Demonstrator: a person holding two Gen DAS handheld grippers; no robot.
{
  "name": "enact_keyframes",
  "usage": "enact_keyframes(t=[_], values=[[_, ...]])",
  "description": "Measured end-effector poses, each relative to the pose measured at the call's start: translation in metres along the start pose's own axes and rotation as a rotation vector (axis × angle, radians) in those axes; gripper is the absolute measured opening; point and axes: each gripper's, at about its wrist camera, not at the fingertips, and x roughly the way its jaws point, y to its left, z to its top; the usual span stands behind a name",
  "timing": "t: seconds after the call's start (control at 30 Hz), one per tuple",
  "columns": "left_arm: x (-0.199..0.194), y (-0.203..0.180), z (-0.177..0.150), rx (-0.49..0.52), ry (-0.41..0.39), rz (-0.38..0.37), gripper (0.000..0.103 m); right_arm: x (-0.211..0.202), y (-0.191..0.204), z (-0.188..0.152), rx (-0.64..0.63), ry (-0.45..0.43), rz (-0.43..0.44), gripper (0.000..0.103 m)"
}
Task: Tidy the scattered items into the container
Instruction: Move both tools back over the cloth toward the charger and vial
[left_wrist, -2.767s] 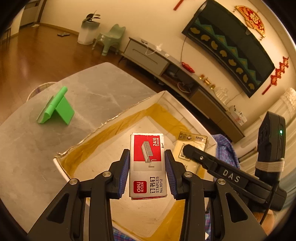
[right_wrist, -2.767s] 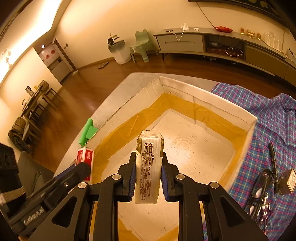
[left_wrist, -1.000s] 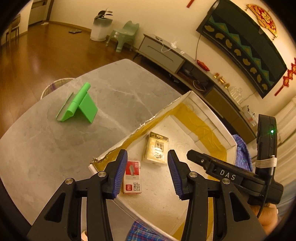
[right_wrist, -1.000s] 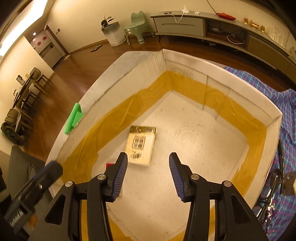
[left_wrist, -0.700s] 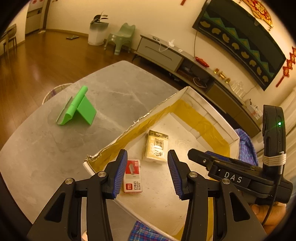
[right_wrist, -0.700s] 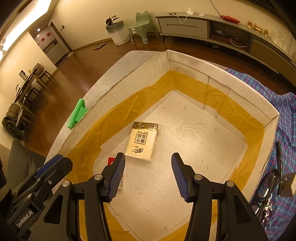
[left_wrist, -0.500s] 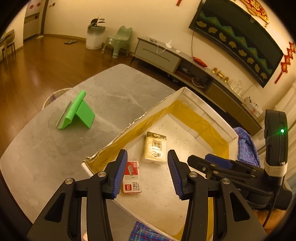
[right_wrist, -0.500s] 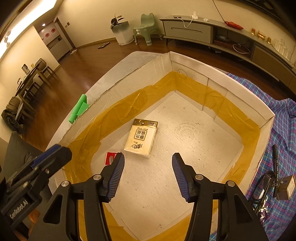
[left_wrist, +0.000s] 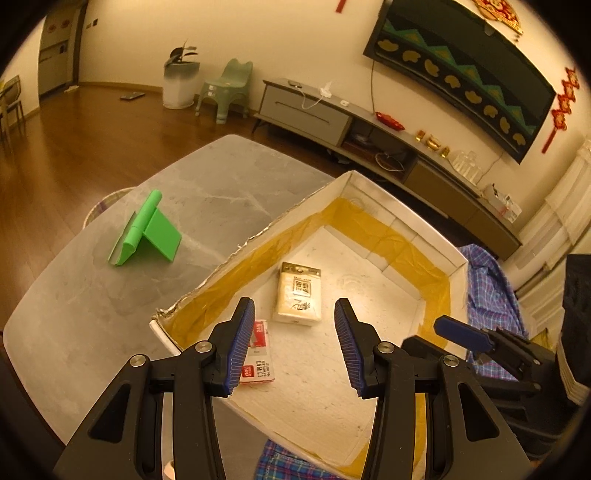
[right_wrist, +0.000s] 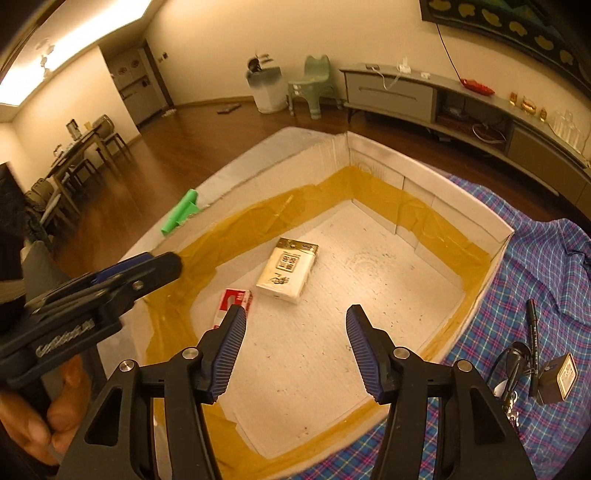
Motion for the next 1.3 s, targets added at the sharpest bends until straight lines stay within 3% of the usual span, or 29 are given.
enact_keyframes(t=[0.33, 0.47, 0.63, 0.93, 1.03, 1.3], values=[[-0.013, -0.034, -0.016, 0.130, -0.029, -0.028, 0.048, -0.047, 0.009, -0.026, -0.082, -0.133, 0.043, 0.058], [-0.020, -0.054, -0.031, 0.219, -0.029, -0.100, 0.048, -0.081, 0.004, -0.044, -0.088, -0.204, 0.077, 0.058], [-0.038, -0.081, -0.053, 0.300, -0.003, -0.249, 0.047, -0.114, -0.017, -0.078, -0.058, -0.247, 0.078, 0.058], [-0.044, -0.138, -0.098, 0.532, 0.073, -0.380, 0.047, -0.125, -0.080, -0.153, 0.101, -0.214, 0.068, 0.058], [-0.044, -0.159, -0.124, 0.660, 0.111, -0.426, 0.048, -0.117, -0.102, -0.183, 0.123, -0.175, 0.042, 0.058], [-0.036, -0.189, -0.183, 0.906, 0.194, -0.496, 0.046, -0.089, -0.108, -0.212, -0.019, -0.056, -0.028, 0.058]])
